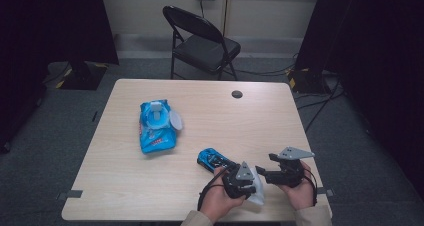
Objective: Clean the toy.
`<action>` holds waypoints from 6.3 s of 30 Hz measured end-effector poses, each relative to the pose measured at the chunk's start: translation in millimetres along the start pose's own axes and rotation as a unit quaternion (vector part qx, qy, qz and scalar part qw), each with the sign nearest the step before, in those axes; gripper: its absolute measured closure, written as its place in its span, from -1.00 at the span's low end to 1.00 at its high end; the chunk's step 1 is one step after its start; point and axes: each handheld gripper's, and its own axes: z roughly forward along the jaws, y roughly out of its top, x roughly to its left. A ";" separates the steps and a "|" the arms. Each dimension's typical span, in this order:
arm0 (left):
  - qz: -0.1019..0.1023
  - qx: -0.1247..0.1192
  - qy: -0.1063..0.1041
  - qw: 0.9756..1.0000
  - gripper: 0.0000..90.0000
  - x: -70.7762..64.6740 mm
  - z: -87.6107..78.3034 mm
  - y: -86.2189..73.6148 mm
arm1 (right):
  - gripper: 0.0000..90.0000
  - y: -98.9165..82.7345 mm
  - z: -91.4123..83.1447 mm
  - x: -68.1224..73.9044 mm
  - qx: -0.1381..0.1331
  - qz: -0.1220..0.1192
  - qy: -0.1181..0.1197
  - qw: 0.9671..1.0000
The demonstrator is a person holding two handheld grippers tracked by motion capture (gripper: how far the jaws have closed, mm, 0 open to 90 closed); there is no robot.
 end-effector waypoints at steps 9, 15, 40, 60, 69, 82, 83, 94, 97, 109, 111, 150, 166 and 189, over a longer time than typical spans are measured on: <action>0.020 0.013 -0.010 1.000 0.72 3.7 22.3 14.2 | -0.44 -11.3 -24.7 -12.4 -0.014 0.025 -0.021 0.999; 0.031 0.000 -0.015 0.999 0.55 2.7 28.9 26.4 | -0.44 -19.2 -36.8 -18.8 -0.030 0.045 -0.023 0.998; 0.009 -0.026 0.081 0.996 -0.33 57.2 -53.2 7.2 | -0.19 -36.2 -19.6 14.6 0.027 0.024 0.043 0.998; -0.004 -0.005 0.111 0.994 -0.55 91.1 -62.7 -33.8 | -0.05 -46.5 -7.0 21.5 0.061 -0.003 0.012 0.998; -0.038 -0.024 0.095 0.995 -0.71 101.2 -61.0 -42.0 | 0.31 -45.2 -6.0 25.4 0.059 0.005 -0.002 0.998; -0.034 -0.024 0.089 0.995 -0.67 101.9 -62.1 -42.5 | 0.68 -41.4 -0.2 28.3 0.056 0.043 -0.005 0.997; -0.034 -0.029 0.086 0.995 -0.67 102.6 -62.0 -43.7 | 0.69 -41.4 0.2 28.0 0.054 0.047 -0.004 0.997; -0.035 -0.044 0.080 0.995 -0.66 109.9 -65.6 -50.8 | 0.80 -36.0 7.3 28.6 0.057 0.071 0.008 0.996; -0.038 -0.045 0.081 0.995 -0.66 108.9 -65.5 -50.8 | 0.80 -34.6 10.0 29.5 0.055 0.077 0.011 0.995; -0.005 -0.031 0.076 0.997 -0.66 97.1 -58.2 -39.7 | 0.79 -33.8 11.7 29.4 0.055 0.072 0.015 0.996; -0.009 -0.035 0.082 0.996 -0.67 97.6 -55.8 -40.8 | 0.79 -33.7 11.7 29.6 0.055 0.071 0.015 0.996; -0.009 -0.051 0.092 0.994 -0.81 94.4 -51.1 -44.7 | 0.66 -7.5 50.6 45.9 0.049 0.082 0.029 0.995; -0.009 -0.047 0.092 0.995 -0.81 94.4 -51.3 -43.9 | 0.04 -13.9 30.4 44.5 0.082 0.018 0.014 0.996; -0.008 -0.045 0.092 0.995 -0.81 95.0 -51.4 -43.3 | 0.93 3.9 -6.5 33.6 0.035 0.034 0.024 0.998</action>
